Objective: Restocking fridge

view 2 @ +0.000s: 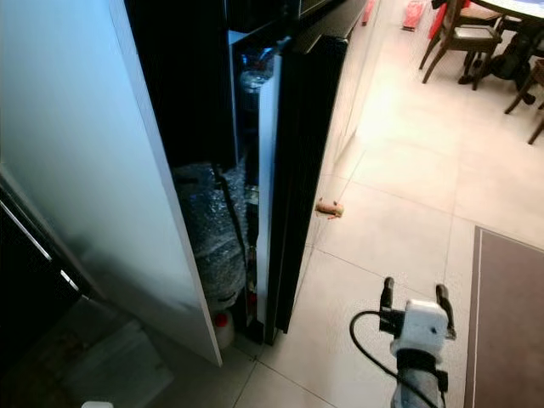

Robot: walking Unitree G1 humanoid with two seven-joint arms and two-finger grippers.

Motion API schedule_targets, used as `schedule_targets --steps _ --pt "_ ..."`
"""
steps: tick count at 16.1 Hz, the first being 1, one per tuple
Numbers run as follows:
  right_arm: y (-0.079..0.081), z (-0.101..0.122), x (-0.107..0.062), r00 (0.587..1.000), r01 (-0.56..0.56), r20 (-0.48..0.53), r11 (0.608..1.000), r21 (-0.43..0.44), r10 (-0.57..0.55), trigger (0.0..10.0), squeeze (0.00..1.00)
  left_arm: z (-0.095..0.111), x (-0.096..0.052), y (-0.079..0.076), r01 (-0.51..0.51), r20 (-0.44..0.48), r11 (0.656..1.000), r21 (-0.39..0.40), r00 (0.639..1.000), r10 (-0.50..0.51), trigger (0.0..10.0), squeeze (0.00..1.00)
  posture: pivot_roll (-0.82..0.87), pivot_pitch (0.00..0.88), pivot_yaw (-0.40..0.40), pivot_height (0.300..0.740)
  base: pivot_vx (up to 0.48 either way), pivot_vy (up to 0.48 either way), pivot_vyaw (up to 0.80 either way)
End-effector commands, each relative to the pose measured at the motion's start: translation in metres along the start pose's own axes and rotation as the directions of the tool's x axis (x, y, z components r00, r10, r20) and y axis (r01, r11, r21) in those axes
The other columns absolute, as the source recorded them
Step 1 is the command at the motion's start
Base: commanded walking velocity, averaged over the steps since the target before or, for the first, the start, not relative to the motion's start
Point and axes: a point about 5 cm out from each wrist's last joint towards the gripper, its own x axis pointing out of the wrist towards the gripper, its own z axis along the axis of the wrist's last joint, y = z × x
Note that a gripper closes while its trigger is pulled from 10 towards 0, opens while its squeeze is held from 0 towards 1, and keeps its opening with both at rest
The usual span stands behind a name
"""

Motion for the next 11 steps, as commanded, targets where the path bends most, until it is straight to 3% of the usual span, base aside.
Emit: schedule_targets --steps 1,3,4,5,7,11 --pt "0.012 0.015 0.002 0.997 -0.054 0.061 0.998 -0.019 0.055 10.0 0.00 -0.006 -0.002 0.007 -0.016 -0.012 1.000 0.012 1.000 0.017 10.0 0.00 -0.09 0.000 0.025 0.740 0.000 0.000 0.00" --pt "0.028 0.030 0.003 0.988 -0.107 0.108 0.994 -0.019 0.108 10.0 0.00 -0.009 -0.003 0.011 -0.023 -0.015 1.000 0.017 1.000 0.023 10.0 0.00 -0.09 0.000 0.033 0.740 0.000 0.000 0.00" --pt "0.032 0.035 0.004 0.986 -0.117 0.118 0.993 -0.020 0.118 10.0 0.00 0.015 0.003 0.020 -0.036 0.071 0.999 0.011 0.997 0.036 10.0 0.00 -0.09 0.000 0.033 0.740 0.000 0.000 0.00" --pt "0.032 0.036 0.005 0.986 -0.113 0.118 0.993 -0.011 0.114 10.0 0.00 0.023 0.004 0.029 -0.043 0.090 0.999 0.006 0.995 0.043 10.0 0.00 -0.09 0.000 0.032 0.740 0.000 0.000 0.00" --pt "0.032 0.037 0.004 0.988 -0.114 0.104 0.993 -0.013 0.115 10.0 0.00 0.025 0.005 0.031 -0.041 0.073 0.999 0.005 0.997 0.041 10.0 0.00 -0.10 0.000 0.028 0.740 0.000 0.000 0.00" --pt "0.029 0.043 0.005 0.995 -0.055 0.079 0.998 0.043 0.052 10.0 0.00 0.019 0.005 0.037 -0.039 0.019 0.999 0.029 0.999 0.039 10.0 0.00 -0.10 0.000 0.029 0.740 0.000 0.331 0.00"
